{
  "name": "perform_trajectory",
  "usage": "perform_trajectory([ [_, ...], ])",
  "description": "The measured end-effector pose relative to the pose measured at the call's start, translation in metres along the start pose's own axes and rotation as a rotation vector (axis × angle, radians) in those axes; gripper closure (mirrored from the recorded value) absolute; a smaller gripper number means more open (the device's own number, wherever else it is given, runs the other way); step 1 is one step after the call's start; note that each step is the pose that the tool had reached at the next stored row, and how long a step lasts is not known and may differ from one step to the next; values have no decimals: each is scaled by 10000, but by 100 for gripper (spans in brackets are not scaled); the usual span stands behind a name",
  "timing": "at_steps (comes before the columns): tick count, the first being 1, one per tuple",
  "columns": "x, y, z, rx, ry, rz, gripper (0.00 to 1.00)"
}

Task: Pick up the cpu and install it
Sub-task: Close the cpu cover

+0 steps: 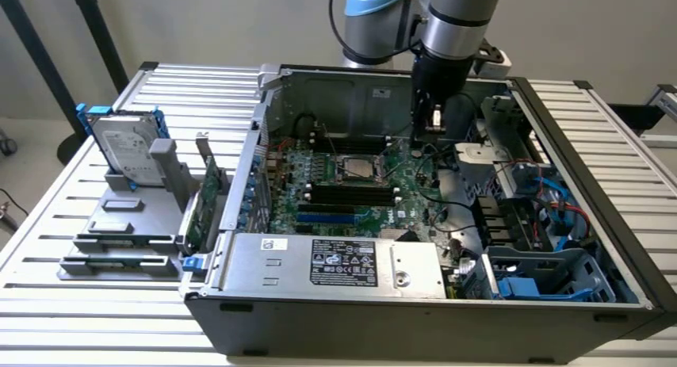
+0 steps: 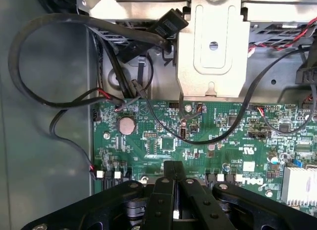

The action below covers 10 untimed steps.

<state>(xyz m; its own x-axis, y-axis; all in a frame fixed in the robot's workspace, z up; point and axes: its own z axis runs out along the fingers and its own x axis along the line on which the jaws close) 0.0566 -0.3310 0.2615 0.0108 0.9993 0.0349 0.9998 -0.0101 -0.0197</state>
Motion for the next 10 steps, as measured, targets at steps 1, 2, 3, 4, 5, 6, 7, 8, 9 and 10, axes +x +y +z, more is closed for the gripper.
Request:
perform_trajectory([
  [1, -1, 1, 18, -1, 12, -2, 89],
  [2, -1, 1, 34, 0, 33, -2, 89],
  [3, -1, 2, 48, 0, 65, -3, 89],
  [4, -1, 2, 60, 0, 98, -3, 89],
  [5, -2, 2, 68, 2, 121, -3, 89],
  [6, -2, 3, 72, 17, 136, -4, 89],
  [7, -2, 3, 74, 67, 154, -3, 89],
  [8, -2, 3, 75, 181, 162, 3, 89],
  [9, -2, 2, 75, 340, 165, 11, 89],
  [10, -2, 2, 74, 512, 162, 17, 89],
])
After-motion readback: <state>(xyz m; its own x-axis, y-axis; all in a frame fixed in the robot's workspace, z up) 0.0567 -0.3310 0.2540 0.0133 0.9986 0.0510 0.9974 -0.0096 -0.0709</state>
